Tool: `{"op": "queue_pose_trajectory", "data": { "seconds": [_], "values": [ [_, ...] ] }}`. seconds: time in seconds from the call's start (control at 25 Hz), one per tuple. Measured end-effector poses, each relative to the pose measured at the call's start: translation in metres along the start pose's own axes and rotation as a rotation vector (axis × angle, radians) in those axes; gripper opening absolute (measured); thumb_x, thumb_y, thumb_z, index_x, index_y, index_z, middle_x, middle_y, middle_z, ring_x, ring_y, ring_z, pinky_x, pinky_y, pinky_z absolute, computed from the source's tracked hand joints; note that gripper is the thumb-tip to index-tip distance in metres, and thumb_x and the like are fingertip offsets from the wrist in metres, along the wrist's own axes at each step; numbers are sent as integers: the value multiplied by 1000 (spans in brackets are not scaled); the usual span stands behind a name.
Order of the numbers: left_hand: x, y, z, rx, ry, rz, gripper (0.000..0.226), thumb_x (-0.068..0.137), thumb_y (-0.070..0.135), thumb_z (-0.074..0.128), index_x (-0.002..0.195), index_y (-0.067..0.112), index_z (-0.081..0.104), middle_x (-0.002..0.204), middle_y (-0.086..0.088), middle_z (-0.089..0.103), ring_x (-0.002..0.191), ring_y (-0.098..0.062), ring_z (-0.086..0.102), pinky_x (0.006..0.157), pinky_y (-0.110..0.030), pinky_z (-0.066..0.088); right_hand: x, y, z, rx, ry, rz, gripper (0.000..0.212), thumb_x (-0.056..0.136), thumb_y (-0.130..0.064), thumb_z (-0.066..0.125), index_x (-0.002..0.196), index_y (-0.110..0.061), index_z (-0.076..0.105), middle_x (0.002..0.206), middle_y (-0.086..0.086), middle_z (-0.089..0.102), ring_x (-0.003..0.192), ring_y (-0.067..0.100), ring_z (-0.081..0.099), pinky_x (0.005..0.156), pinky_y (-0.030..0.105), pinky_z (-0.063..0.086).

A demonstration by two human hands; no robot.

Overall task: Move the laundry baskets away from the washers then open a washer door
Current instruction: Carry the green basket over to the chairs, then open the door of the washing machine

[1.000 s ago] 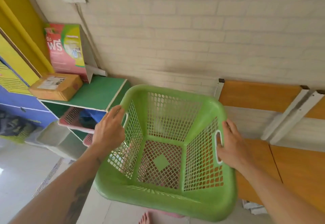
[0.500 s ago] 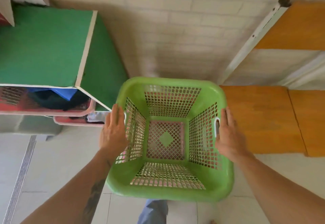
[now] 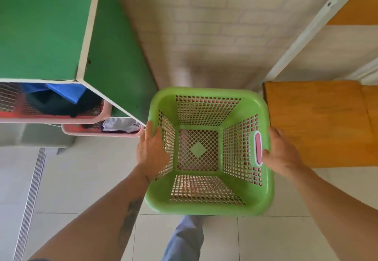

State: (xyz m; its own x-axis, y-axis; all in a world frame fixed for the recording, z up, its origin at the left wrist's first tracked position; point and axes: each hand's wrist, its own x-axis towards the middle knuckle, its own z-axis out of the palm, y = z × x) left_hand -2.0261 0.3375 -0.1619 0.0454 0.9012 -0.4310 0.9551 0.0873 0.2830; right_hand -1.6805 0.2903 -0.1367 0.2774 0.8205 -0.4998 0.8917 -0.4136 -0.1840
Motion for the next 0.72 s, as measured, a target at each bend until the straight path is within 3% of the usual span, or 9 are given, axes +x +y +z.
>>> {"op": "queue_pose_trajectory", "data": {
  "seconds": [0.08,0.16,0.32,0.44,0.52,0.64,0.72],
  "values": [
    [-9,20,-20,-82,13,-51,59,64,-1,51,121,14,52,138,-5,42,121,-30,44,91,-43,50,-20,4,-19,82,48,-16,67,83,-22,61,144,-17,34,143,5,43,127,28,48,104,48,43],
    [-24,45,-42,-164,-3,-32,56,68,-1,50,121,16,56,131,-3,52,106,-23,55,82,-37,53,-50,10,-42,142,87,-22,65,87,-26,58,146,-18,33,149,3,39,136,26,39,110,45,35],
    [-69,109,-84,-188,-29,185,56,79,6,51,132,21,53,137,0,54,103,-13,60,76,-21,49,-123,42,-81,247,126,31,62,90,-30,56,147,-18,34,153,1,34,139,22,35,112,40,31],
    [-123,175,-107,-136,-86,337,57,82,6,49,138,19,49,139,-1,54,80,-2,62,58,-14,46,-198,81,-107,300,200,44,60,91,-34,53,146,-19,37,152,0,36,137,20,37,108,36,34],
    [-170,222,-114,-32,-122,442,61,80,6,48,140,17,47,140,-5,53,92,-10,62,68,-16,47,-256,110,-120,338,260,81,58,91,-36,51,145,-21,37,151,-2,37,135,20,39,104,36,36],
    [-252,295,-108,84,-128,595,57,83,15,47,139,18,47,140,-6,52,119,-23,55,94,-35,50,-350,162,-134,362,382,134,55,88,-36,50,141,-24,42,145,-3,42,128,20,44,99,37,40],
    [-301,342,-101,122,-141,699,53,86,20,47,139,20,46,141,-4,50,122,-25,53,98,-37,47,-405,200,-143,357,458,192,54,85,-37,49,138,-26,44,142,-3,45,126,22,46,96,37,40]
  ]
}}
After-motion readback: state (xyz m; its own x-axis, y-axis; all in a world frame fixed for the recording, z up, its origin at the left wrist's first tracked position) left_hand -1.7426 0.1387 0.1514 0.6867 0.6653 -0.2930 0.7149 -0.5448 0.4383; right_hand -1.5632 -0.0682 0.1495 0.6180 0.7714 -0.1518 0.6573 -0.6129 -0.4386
